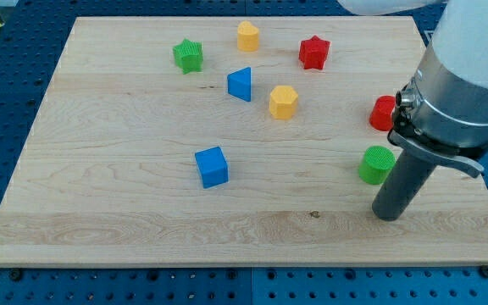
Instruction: Put the green circle vertically below the red star
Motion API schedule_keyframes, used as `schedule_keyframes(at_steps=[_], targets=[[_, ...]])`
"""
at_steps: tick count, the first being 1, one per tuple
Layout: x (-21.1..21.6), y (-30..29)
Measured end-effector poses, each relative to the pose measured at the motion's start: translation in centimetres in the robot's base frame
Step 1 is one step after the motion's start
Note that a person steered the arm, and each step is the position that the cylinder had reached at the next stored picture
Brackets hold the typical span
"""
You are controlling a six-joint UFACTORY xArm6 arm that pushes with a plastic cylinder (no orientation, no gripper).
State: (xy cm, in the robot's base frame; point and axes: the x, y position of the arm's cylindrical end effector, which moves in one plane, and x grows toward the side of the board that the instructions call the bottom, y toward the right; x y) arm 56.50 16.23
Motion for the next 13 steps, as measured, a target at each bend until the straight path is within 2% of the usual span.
schedule_keyframes(at_steps=[2,6,10,13], targets=[[-1.0,0.0],[-1.0,4.5],[-3.8,4.5],[-4.1,2.8]])
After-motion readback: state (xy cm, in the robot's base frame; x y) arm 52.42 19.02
